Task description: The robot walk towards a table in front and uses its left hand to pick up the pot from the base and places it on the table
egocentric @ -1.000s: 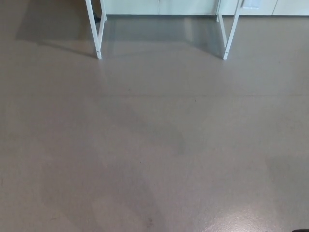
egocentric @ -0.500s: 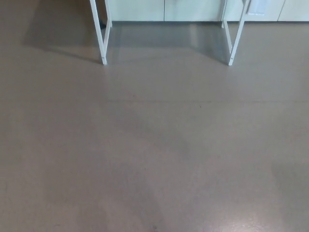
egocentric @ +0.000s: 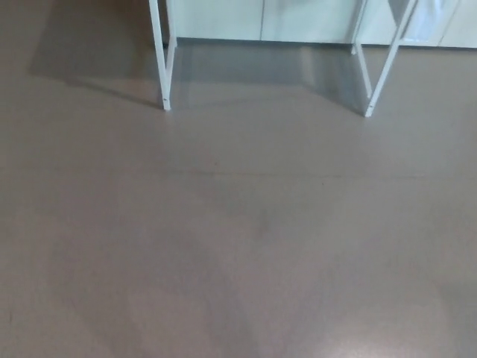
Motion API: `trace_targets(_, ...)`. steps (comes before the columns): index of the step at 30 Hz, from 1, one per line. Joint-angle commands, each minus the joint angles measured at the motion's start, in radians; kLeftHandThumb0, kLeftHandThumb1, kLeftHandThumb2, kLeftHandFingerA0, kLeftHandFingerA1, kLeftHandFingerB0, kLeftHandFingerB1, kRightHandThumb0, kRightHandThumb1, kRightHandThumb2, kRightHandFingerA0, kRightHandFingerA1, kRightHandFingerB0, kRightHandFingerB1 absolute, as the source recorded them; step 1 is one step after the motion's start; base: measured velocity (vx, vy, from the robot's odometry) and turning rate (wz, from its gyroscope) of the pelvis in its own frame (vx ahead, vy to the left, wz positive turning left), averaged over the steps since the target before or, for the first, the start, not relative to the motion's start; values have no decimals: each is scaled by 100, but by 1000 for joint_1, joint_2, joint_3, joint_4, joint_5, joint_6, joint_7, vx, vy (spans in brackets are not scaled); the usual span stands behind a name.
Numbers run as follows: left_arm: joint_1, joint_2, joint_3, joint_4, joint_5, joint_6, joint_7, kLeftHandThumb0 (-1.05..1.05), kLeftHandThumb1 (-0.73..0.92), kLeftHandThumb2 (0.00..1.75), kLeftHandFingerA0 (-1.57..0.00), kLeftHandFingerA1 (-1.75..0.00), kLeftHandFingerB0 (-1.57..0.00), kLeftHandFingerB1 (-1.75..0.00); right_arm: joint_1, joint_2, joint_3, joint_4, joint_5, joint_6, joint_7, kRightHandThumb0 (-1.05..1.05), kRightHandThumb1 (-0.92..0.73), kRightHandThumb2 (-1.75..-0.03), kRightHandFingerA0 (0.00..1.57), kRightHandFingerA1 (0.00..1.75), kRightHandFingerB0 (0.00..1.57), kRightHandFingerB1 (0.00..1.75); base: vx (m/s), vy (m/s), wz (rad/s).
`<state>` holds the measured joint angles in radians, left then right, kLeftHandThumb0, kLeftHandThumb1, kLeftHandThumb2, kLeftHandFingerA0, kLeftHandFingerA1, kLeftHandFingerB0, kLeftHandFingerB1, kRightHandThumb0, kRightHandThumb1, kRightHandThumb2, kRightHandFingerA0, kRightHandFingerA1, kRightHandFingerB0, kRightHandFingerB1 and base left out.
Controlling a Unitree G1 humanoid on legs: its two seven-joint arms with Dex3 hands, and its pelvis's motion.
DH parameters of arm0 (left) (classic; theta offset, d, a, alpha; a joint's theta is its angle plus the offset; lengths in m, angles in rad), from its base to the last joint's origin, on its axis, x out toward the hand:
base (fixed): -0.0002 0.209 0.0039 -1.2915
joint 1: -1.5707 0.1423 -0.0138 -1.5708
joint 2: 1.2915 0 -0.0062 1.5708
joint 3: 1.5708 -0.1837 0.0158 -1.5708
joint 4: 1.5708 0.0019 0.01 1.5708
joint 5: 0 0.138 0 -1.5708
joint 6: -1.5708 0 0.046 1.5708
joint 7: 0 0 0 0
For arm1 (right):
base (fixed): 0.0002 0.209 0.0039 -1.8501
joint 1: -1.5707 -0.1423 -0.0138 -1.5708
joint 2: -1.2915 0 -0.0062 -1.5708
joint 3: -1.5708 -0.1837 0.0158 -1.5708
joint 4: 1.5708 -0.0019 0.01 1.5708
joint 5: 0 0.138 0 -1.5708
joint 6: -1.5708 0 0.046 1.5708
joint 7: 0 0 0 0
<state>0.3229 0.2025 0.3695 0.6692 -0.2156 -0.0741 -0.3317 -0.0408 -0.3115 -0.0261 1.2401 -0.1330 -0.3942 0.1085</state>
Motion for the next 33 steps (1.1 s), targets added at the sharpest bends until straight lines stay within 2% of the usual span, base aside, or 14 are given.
trace_targets(1,3,3,-2,-21,-14,1,0,-25,54,54,-37,-39,-39,-35,-3,-25,4,1,-9,-6,-18,-65,-58,-60,80,50,62,40,304,-180,22)
trace_targets(7,-3,-1,6,-20,-19,1,8,-26,53,56,-35,-39,-40,-36,-8,-24,5,6,-9,-14,-22,-62,-58,-59,82,48,63,40,365,-149,40)
trace_targets(12,3,-9,10,-28,-21,5,22,-22,51,56,-33,-39,-33,-33,-3,-30,26,7,-30,-18,-36,-65,-59,-60,80,49,61,40,255,-64,1)
trace_targets(19,28,-18,13,-44,-23,12,26,-24,51,56,-37,-41,-32,-34,12,-30,26,6,-27,-17,-28,-65,-59,-60,76,49,60,41,354,107,-19)
trace_targets(22,33,-19,14,-25,-19,-5,22,-20,52,55,-34,-40,-32,-33,20,-28,23,7,-22,-19,-23,-65,-58,-59,79,49,60,41,334,160,-35)
trace_targets(33,36,-12,20,-15,-26,-11,10,-19,51,55,-34,-39,-33,-33,8,-26,49,7,-43,-17,-28,-65,-60,-60,78,49,58,41,304,7,16)
